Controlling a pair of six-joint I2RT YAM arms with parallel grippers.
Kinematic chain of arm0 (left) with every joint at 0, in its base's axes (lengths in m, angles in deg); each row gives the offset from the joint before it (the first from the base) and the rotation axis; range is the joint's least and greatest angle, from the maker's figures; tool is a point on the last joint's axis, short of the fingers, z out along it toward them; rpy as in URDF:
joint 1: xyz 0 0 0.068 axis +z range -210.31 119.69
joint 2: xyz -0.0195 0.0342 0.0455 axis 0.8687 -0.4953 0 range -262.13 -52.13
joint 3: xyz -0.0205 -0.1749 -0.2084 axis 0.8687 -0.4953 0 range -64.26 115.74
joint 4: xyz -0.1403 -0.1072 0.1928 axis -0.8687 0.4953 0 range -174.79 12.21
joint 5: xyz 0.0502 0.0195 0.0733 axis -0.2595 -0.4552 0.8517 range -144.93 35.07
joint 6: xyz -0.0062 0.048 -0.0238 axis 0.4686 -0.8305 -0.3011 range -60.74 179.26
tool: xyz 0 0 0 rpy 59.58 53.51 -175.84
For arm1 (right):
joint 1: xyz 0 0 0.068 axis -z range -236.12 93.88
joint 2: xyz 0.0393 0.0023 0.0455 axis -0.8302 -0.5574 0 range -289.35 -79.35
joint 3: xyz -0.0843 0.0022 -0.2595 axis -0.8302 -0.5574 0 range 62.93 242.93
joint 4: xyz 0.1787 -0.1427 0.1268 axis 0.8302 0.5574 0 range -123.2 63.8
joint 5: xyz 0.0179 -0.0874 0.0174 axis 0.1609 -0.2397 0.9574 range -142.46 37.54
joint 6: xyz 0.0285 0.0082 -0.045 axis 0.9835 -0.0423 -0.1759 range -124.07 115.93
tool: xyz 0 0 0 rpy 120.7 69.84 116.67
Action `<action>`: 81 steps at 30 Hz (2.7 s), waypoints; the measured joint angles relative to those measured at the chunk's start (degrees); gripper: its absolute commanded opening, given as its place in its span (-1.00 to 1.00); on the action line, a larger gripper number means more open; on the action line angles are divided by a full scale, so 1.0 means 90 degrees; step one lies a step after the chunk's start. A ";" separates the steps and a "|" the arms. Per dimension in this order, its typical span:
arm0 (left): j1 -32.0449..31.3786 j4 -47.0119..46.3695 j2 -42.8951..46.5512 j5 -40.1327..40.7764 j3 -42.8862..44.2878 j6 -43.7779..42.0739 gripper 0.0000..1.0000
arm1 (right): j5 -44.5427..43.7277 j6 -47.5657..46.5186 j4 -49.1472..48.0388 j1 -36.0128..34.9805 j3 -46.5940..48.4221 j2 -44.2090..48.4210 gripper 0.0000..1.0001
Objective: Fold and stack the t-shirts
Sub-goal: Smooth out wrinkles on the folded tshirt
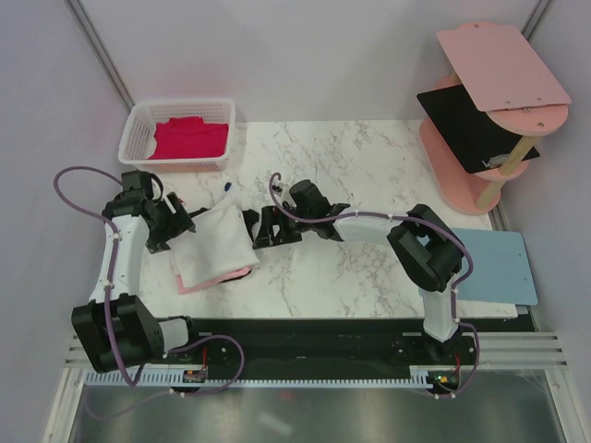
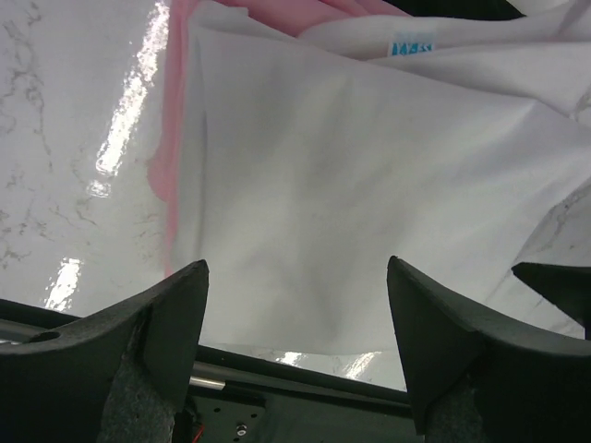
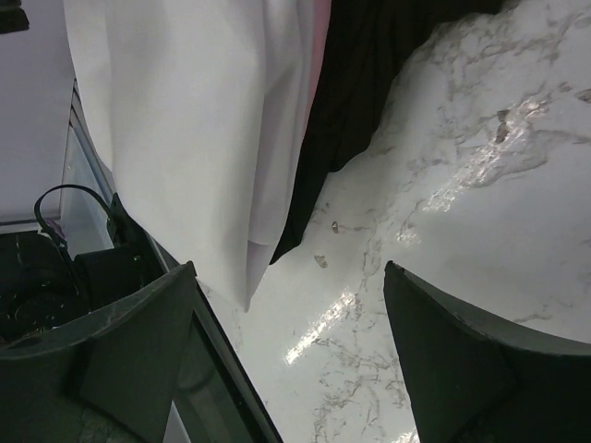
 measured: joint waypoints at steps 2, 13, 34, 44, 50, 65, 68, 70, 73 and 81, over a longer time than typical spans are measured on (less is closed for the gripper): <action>0.0000 -0.0017 -0.0223 0.0262 0.0124 0.0007 0.67 | 0.0007 0.0066 0.0000 -0.0114 -0.0002 -0.0039 0.69; 0.0000 -0.0175 -0.1168 0.1127 0.0180 0.0007 0.48 | 0.0046 0.0333 -0.0010 -0.0296 0.0121 -0.0151 0.43; 0.0061 -0.0403 -0.1668 0.1394 0.0512 -0.0029 -0.96 | 0.0391 0.0593 -0.0340 -0.0532 0.0447 -0.0573 -0.86; 0.0146 -0.0425 -0.1982 0.1416 0.0928 -0.0078 -0.96 | 0.0408 0.0619 -0.0236 -0.0670 0.0998 -0.0403 -0.85; 0.0155 -0.0423 -0.2195 0.1457 0.0930 -0.0138 -0.96 | 0.0474 0.0610 -0.0163 -0.1090 0.1253 -0.0323 -0.84; 0.0204 -0.0204 -0.2307 0.1457 0.1139 -0.0219 -0.95 | -0.0792 0.0583 0.0219 -0.1418 0.0053 -0.0175 -0.80; 0.0204 -0.0202 -0.2346 0.1435 0.1144 -0.0282 -0.77 | -0.1100 0.0568 0.0197 -0.1413 0.0024 -0.0066 -0.56; 0.0204 -0.0211 -0.2368 0.1411 0.1144 -0.0311 -0.62 | -0.1209 0.0559 0.0194 -0.1409 0.0024 -0.0034 -0.11; 0.0209 -0.0233 -0.2368 0.1392 0.1144 -0.0359 -0.27 | -0.1353 0.0500 0.0245 -0.1406 0.0027 -0.0029 0.35; 0.0221 -0.0321 -0.2353 0.1384 0.1154 -0.0444 -0.10 | -0.1921 0.0170 0.0338 -0.1321 0.0107 0.0216 0.41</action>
